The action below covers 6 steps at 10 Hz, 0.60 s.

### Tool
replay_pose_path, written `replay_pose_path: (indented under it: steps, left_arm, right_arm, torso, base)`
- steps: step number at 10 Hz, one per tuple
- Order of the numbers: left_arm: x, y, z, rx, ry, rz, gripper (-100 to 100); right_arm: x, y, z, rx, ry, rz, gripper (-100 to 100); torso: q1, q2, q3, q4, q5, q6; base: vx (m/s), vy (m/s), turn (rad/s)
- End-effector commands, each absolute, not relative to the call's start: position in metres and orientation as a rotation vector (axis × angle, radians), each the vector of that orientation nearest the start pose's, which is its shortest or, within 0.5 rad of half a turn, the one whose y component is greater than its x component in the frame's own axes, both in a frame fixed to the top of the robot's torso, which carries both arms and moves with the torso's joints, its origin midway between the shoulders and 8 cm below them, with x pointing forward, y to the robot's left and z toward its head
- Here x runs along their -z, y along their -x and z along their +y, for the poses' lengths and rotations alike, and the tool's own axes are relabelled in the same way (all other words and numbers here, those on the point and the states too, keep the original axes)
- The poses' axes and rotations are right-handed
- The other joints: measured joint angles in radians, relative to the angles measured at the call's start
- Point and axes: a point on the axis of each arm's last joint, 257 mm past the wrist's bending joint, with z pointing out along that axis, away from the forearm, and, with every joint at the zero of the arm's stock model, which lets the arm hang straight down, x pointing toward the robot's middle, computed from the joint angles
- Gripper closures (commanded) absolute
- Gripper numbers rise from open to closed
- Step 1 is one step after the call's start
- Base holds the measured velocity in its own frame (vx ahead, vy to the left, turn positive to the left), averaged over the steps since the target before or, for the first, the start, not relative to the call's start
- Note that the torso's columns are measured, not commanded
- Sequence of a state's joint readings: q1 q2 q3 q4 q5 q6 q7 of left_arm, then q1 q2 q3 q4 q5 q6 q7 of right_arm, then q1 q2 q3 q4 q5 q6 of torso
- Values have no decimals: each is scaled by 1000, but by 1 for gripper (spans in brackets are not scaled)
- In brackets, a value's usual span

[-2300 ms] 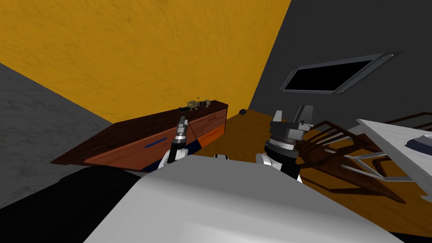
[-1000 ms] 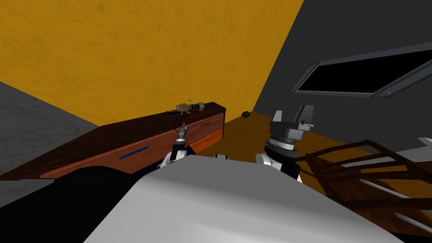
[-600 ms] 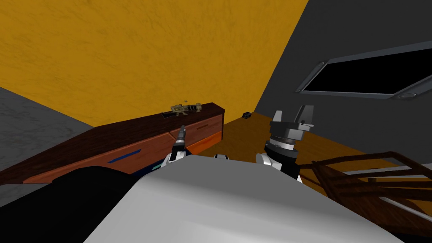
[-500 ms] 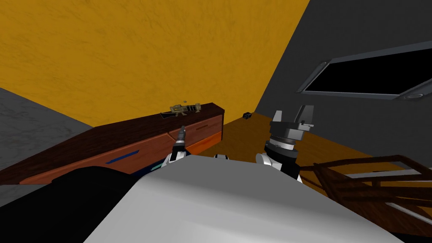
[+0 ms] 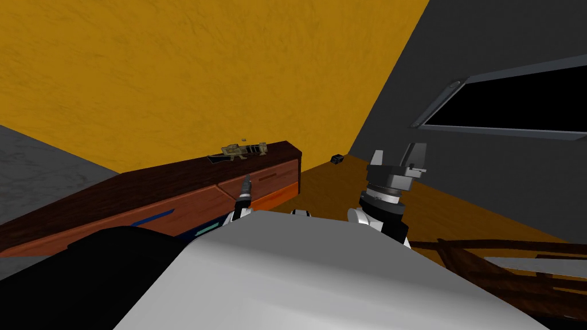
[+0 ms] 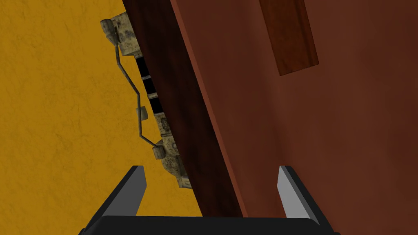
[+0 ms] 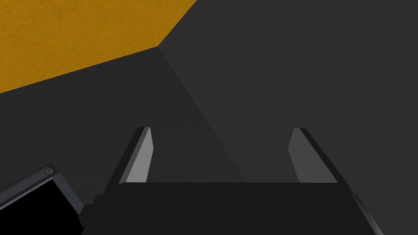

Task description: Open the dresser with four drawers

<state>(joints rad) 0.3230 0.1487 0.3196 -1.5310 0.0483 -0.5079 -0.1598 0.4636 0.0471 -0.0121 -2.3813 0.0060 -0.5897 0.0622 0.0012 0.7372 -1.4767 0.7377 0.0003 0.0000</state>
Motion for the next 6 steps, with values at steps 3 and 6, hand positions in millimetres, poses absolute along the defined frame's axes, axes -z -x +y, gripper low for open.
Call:
replay_pose_path:
  steps: [3, 6]
  left_arm:
    - [284, -375, 466, 699, 1127, 965, -100]
    - [314, -369, 448, 713, 1236, 927, -100]
  right_arm:
    - [-94, -303, -276, -1278, -486, 431, 0]
    - [-94, -303, -276, -1279, -486, 431, 0]
  torso:
    - [0, 2, 2, 1, 0, 0]
    - [0, 2, 2, 1, 0, 0]
  base:
    - [119, -106, 54]
    - [69, -83, 34]
